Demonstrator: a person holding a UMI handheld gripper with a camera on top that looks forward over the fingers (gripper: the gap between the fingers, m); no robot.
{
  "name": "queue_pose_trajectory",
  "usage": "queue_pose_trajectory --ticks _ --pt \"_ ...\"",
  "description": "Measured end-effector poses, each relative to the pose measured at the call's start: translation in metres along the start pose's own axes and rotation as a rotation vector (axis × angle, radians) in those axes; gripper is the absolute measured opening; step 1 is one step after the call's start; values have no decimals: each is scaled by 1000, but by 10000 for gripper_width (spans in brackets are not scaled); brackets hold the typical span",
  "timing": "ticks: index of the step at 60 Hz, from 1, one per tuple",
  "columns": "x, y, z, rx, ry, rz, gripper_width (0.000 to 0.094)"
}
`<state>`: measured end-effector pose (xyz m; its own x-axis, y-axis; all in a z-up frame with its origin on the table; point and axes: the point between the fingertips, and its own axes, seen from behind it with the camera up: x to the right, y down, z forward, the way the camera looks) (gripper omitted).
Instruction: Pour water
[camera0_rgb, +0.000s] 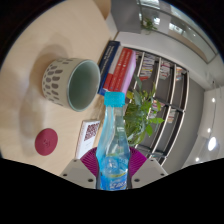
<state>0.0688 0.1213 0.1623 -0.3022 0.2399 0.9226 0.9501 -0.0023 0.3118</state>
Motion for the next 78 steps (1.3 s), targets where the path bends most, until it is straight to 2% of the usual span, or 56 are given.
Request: queue_pose_trajectory --ticks 17,29,36,47,54,65,70,71,72,78 --pt "12 -23 13 1 102 -455 367" --pt "11 -28 9 9 110 -406 367" --pt "27 -28 -1 28 108 -106 367" --pt "73 -32 -29 92 85 616 368" --pt "107 -12 -39 137 99 1105 369" --pt "87 32 -32 77 97 1704 367" --pt "57 39 -22 61 56 1816 367" --pt "45 23 -20 55 53 1826 367" --pt "41 37 -17 53 43 1828 367" --pt "1 45 -4 9 -11 1846 367"
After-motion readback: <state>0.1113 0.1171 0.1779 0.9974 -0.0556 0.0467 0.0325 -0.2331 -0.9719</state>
